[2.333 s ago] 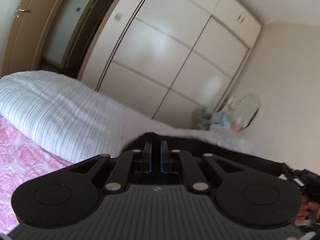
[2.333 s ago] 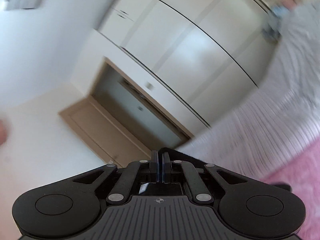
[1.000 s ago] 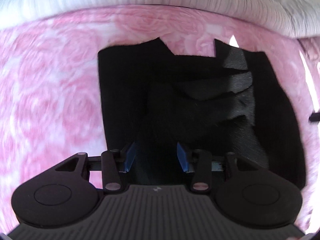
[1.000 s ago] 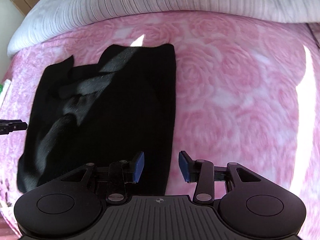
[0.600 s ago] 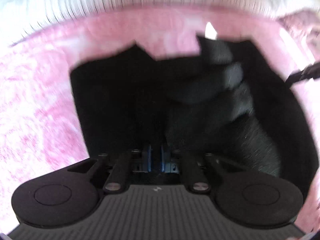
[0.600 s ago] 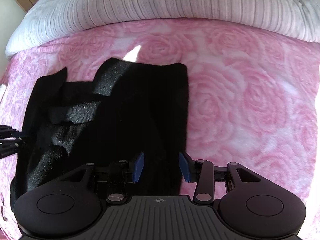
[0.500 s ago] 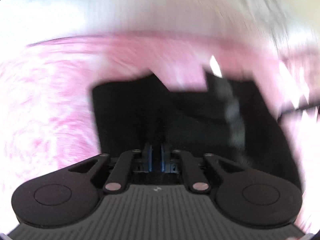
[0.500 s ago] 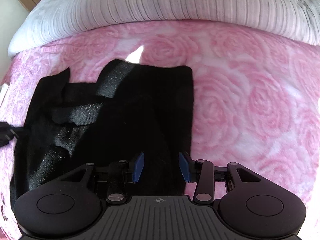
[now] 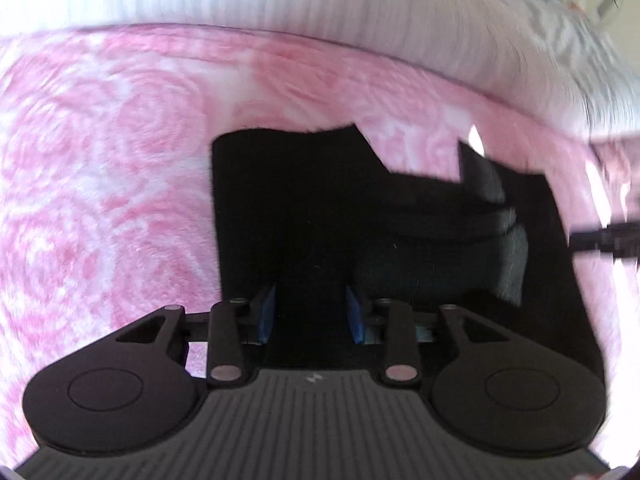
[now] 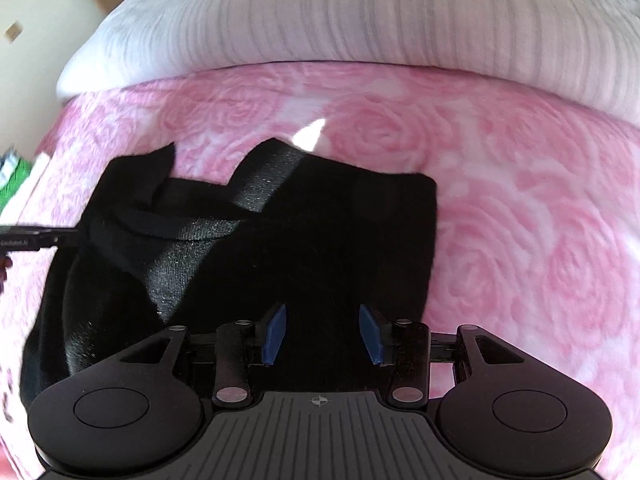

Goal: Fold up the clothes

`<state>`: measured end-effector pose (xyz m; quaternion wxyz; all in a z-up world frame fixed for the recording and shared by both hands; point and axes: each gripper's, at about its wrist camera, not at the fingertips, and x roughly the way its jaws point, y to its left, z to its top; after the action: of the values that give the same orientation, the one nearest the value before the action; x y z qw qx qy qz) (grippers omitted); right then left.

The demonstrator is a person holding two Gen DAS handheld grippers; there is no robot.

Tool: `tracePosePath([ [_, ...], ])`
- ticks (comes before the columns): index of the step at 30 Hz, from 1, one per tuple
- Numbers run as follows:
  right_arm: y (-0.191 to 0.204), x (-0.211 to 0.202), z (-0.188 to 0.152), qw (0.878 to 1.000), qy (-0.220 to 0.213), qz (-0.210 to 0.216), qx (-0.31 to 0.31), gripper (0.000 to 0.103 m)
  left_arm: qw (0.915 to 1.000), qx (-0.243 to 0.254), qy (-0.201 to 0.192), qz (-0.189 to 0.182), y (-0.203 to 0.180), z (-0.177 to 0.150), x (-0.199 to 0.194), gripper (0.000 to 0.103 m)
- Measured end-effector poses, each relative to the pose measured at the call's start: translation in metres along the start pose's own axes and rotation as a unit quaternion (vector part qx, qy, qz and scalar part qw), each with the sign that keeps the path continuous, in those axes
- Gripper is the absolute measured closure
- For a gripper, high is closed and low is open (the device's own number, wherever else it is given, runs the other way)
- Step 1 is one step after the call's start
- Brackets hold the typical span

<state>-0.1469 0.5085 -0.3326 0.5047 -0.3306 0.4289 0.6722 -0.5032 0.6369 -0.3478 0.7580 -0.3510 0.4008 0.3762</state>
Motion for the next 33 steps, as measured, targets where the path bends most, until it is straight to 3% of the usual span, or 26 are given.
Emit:
tracePosePath([
  [3, 0.0, 0.017, 0.006, 1.0, -0.002, -0.002, -0.017, 0.057, 0.9988, 0.046, 0.005, 0.015, -0.011, -0.006, 0.006, 0.074],
  [7, -0.002, 0.04, 0.009, 1.0, -0.007, 0.008, 0.013, 0.057, 0.998, 0.059, 0.006, 0.02, -0.018, -0.01, 0.005, 0.077],
  [8, -0.001, 0.041, 0.008, 0.999, -0.011, 0.017, 0.027, 0.057, 0.9979, 0.061, 0.007, 0.018, -0.019, -0.011, 0.002, 0.094],
  [9, 0.001, 0.04, 0.006, 0.999, -0.014, 0.027, 0.038, 0.061, 0.9982, 0.057, 0.007, 0.016, -0.019, -0.012, -0.001, 0.096],
  [10, 0.005, 0.037, 0.004, 0.999, -0.015, 0.027, 0.041, 0.086, 0.9985, 0.053, 0.006, 0.014, -0.019, -0.014, -0.004, 0.096],
  [11, 0.009, 0.031, 0.001, 0.999, -0.019, 0.025, 0.04, 0.093, 0.9991, 0.042, -0.001, 0.008, -0.019, -0.015, -0.012, 0.096],
  [16, 0.025, -0.041, -0.02, 0.995, -0.081, 0.049, 0.034, 0.095, 0.9966, -0.026, -0.072, -0.03, -0.02, -0.026, -0.081, 0.097],
  [20, 0.036, -0.128, -0.031, 0.985, -0.16, 0.037, 0.045, 0.095, 0.9846, -0.082, -0.131, -0.082, -0.021, -0.027, -0.148, 0.097],
  [23, 0.041, -0.188, -0.028, 0.975, -0.215, 0.022, 0.055, 0.095, 0.9756, -0.053, -0.178, -0.118, -0.038, -0.001, -0.197, 0.097],
  [26, 0.054, -0.246, -0.012, 0.959, -0.28, -0.002, 0.04, 0.096, 0.9595, 0.002, -0.244, -0.141, -0.064, 0.044, -0.255, 0.097],
  [30, 0.074, -0.339, 0.02, 0.921, -0.389, -0.03, 0.014, 0.096, 0.9223, 0.059, -0.341, -0.172, -0.098, 0.105, -0.348, 0.097],
  [33, 0.098, -0.41, 0.038, 0.884, -0.465, -0.049, -0.015, 0.096, 0.8917, 0.104, -0.402, -0.18, -0.124, 0.125, -0.416, 0.097],
])
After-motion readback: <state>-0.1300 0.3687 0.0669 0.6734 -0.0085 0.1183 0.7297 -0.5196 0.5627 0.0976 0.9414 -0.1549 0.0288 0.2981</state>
